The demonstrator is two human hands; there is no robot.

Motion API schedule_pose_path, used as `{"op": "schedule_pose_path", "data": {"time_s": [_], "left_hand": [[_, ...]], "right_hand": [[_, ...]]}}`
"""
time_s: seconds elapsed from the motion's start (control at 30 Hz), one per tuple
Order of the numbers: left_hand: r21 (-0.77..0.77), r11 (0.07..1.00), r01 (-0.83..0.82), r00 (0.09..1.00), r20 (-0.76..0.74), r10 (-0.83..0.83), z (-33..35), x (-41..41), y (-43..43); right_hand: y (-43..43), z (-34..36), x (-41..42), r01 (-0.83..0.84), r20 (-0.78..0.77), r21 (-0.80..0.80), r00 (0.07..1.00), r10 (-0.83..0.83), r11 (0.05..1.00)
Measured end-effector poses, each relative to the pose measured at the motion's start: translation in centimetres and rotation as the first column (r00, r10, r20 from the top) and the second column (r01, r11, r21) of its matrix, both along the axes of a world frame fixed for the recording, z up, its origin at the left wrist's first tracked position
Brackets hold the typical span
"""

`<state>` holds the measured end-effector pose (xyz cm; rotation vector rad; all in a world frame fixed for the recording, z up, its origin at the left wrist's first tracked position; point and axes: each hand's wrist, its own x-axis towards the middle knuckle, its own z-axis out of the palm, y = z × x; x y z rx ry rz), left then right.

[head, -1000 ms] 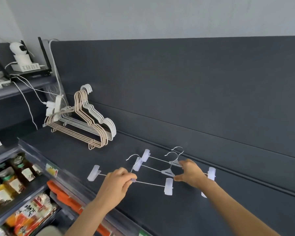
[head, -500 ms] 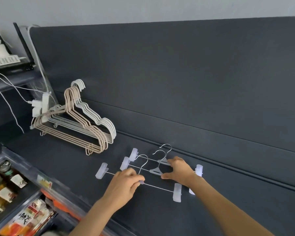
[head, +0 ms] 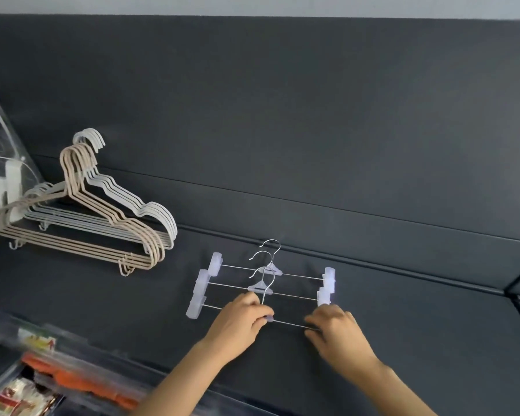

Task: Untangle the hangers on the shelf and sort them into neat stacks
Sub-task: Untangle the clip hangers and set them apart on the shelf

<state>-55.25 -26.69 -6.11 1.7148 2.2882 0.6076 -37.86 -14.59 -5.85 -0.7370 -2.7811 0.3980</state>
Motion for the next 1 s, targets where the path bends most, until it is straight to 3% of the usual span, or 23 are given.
{"op": "schedule_pose_path", "data": {"time_s": [0.07,0.2,0.37,0.57,0.77,1.0], "left_hand": [[0.016,1.0,0.01,1.0,0.022,-0.01,-0.2,0.2,0.0],[0.049,0.998,0.03,0.999,0.037,-0.032,-0.8,0.2,-0.3],[0.067,0.997,0.049,0.998,0.023,-0.051,-1.4,-0.3,-0.6],[0.034,0.999,0.001,0.999,0.039,-0.002,-1.4,-0.2,-0.4],[0.035,0.997,-0.066,0.998,0.002,0.066,-1.1,-0.3,-0.2],[0.155,0.986,-0.063,0.992,-0.097,0.079,-1.0,0.2,-0.4]], "right_hand": [[-0.4,-1.3,0.4,0.035,-0.055,0.088,0.998,-0.03,0.996],[-1.5,-2.9,0.9,0.069,-0.099,0.091,0.993,-0.06,0.993],[-2.4,-3.0,0.8,0.076,-0.027,0.238,0.997,-0.072,0.968],[-3.0,-2.3,0.9,0.079,0.272,0.217,0.952,-0.139,0.973],[-2.6,-1.8,0.2,0.105,0.277,0.165,0.949,-0.148,0.981],[-3.0,-0.5,0.8,0.132,0.236,0.148,0.958,-0.165,0.98]]}}
